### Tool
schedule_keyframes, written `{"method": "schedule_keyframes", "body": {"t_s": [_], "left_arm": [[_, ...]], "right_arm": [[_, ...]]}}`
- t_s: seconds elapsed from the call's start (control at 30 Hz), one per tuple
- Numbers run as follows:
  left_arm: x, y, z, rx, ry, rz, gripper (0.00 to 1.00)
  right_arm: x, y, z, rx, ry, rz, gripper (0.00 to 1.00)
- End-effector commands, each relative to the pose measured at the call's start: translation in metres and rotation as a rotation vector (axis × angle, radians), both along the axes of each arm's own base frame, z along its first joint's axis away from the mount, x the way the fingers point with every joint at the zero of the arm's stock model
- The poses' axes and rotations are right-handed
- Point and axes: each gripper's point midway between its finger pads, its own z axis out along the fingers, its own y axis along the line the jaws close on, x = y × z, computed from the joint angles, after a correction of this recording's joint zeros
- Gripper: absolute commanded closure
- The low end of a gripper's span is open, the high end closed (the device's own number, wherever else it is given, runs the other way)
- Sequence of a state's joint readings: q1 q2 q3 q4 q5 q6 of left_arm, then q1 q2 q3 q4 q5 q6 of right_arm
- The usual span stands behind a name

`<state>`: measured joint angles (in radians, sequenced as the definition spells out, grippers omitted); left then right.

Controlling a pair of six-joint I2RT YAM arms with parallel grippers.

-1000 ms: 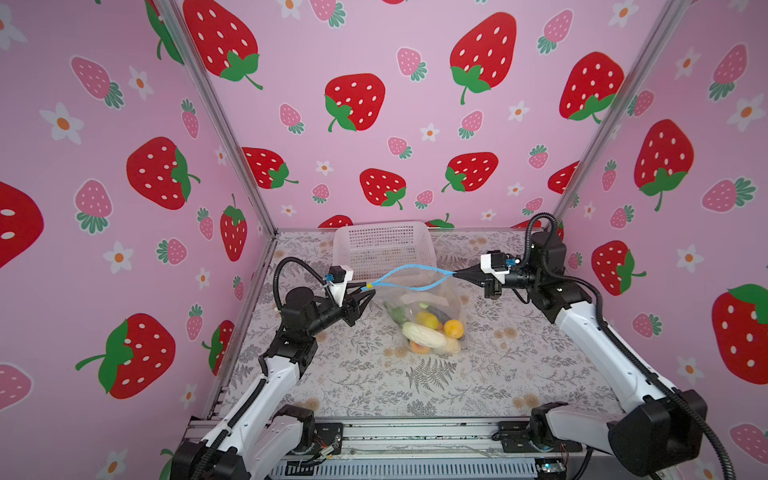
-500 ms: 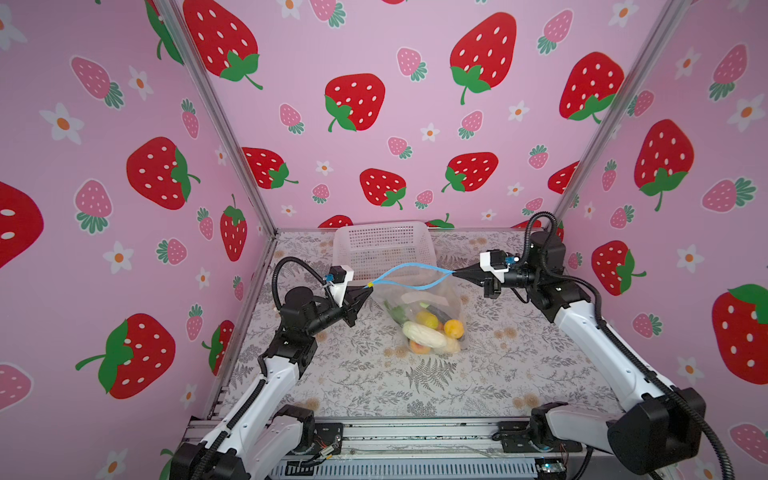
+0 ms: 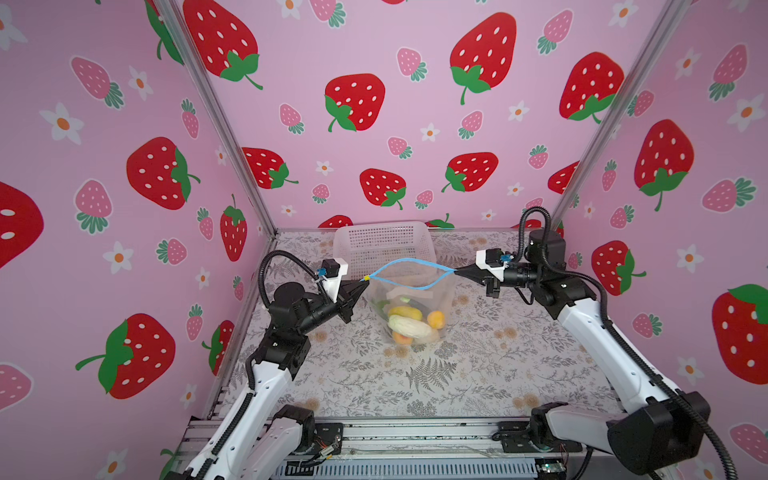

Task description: Place the food in the zip-top bag and seal the zipper

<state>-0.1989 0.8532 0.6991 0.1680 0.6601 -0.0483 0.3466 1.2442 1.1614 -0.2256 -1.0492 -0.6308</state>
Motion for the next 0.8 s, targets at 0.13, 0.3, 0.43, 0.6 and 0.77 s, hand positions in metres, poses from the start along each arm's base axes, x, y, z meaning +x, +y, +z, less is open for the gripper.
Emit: {"method": "schedule_keyframes", "body": {"t_s": [0.13, 0.3, 0.43, 0.6, 0.77], "left_arm": [[-0.008, 0.006, 0.003, 0.059, 0.111, 0.026, 1.0], [-0.014, 0.007, 0.01, 0.062, 0.14, 0.02, 1.0], [-0.015, 0.004, 0.013, 0.051, 0.169, 0.007, 1.0], [-0.014, -0.004, 0.012, 0.046, 0.176, -0.028, 1.0], [-0.02, -0.012, 0.009, 0.076, 0.176, -0.05, 1.0]], "right_arm": [[0.008, -0.01, 0.012, -0.055, -0.063, -0.088, 1.0], [0.013, -0.013, 0.003, -0.095, -0.033, -0.116, 1.0], [0.016, -0.014, 0.003, -0.101, -0.046, -0.13, 1.0], [0.019, -0.012, -0.007, -0.115, -0.016, -0.125, 1.0], [0.021, -0.009, -0.01, -0.119, 0.008, -0.133, 0.89]]}}
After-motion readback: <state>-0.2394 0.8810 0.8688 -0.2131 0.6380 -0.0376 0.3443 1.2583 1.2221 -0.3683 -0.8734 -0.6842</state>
